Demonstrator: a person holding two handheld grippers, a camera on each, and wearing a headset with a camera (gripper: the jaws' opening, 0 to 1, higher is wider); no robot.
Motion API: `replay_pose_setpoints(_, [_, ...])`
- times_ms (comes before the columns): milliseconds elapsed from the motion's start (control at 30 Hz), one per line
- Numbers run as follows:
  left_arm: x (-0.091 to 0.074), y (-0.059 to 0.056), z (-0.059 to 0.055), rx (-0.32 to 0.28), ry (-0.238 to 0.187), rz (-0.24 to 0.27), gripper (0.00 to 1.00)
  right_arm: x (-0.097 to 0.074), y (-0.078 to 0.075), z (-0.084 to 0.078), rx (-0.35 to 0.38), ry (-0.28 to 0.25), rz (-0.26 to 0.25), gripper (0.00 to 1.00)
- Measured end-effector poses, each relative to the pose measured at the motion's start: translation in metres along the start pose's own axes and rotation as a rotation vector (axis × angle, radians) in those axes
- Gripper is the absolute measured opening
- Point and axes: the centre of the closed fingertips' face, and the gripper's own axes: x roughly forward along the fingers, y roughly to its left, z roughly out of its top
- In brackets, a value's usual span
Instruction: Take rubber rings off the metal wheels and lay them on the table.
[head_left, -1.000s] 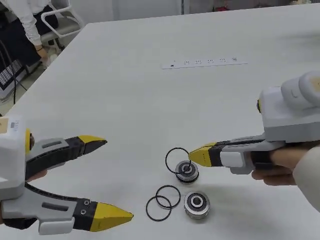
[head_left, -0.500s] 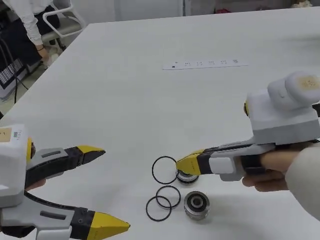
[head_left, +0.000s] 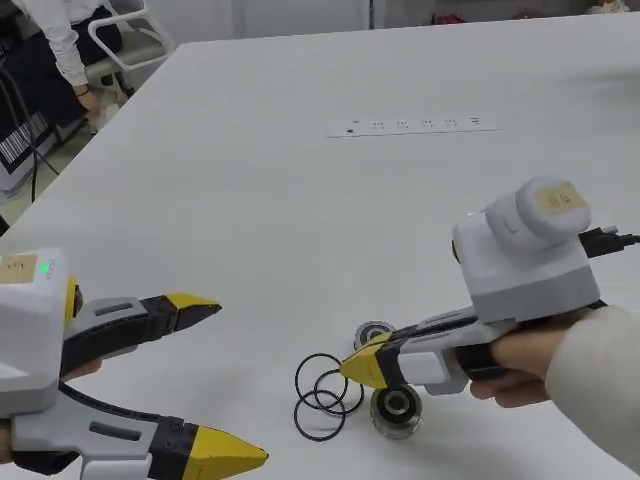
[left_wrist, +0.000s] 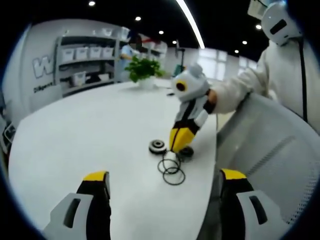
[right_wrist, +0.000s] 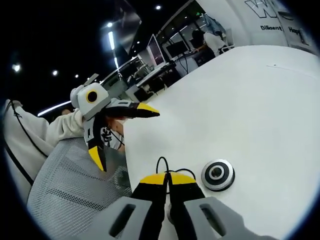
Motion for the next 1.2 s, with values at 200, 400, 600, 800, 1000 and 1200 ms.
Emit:
replay_pose_setpoints(200, [0.000, 0.000, -0.001, -0.005, 0.001, -0.001, 0.91, 0.005, -0.005, -0.008, 0.000, 0.031, -0.011, 0.00])
replay_pose_setpoints(400, [0.001, -0.001, -0.003, -0.012, 0.007, -0.008, 0.90, 0.007, -0.010, -0.012, 0.005, 0.046, -0.032, 0.00])
replay_pose_setpoints(600, [0.001, -0.002, -0.003, -0.015, 0.007, -0.010, 0.90, 0.007, -0.014, -0.013, 0.012, 0.049, -0.045, 0.00])
replay_pose_setpoints(800, [0.001, -0.002, -0.003, -0.015, 0.011, -0.009, 0.90, 0.007, -0.015, -0.015, -0.001, 0.059, -0.054, 0.00])
replay_pose_setpoints(1000, [0.002, -0.002, -0.005, -0.013, 0.021, -0.013, 0.89, 0.007, -0.016, -0.016, -0.022, 0.068, -0.061, 0.01])
replay_pose_setpoints(1200, [0.002, -0.002, -0.005, -0.015, 0.020, -0.011, 0.89, 0.008, -0.014, -0.017, -0.087, 0.091, -0.074, 0.04])
